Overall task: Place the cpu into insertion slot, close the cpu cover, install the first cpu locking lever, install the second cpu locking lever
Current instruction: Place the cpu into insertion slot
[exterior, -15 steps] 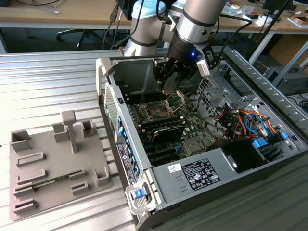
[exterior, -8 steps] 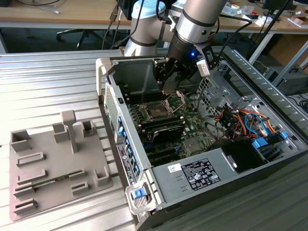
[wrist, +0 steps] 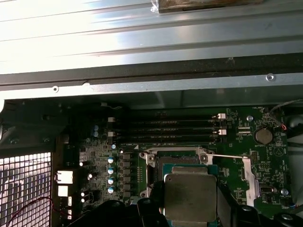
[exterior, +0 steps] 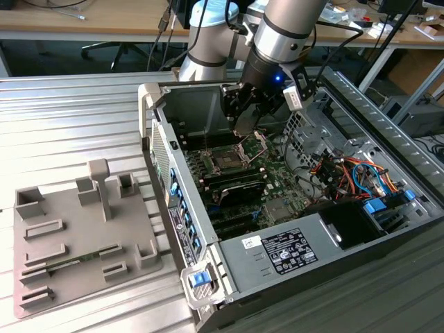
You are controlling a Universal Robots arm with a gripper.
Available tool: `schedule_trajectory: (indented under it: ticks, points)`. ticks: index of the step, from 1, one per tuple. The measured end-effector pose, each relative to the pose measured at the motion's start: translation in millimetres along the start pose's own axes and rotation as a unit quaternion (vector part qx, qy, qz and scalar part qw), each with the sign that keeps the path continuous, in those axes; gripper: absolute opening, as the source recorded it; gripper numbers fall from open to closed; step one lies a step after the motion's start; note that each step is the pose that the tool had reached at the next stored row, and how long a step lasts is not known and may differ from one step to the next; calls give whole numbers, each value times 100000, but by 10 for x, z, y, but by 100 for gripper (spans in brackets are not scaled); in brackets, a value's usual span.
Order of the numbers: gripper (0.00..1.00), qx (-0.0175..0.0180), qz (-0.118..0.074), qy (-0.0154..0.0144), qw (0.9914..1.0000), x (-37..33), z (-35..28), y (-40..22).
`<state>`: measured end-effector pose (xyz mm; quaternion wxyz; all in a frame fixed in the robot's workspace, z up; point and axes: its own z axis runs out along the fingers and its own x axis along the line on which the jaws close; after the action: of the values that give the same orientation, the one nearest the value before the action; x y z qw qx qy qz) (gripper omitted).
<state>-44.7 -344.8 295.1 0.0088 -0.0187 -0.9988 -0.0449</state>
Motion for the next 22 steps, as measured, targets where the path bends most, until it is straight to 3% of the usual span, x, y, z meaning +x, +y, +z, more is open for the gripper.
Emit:
schedule_trajectory:
  ticks: [22]
  points:
    - [55,-38,2043,-184,99979,0,8,-1]
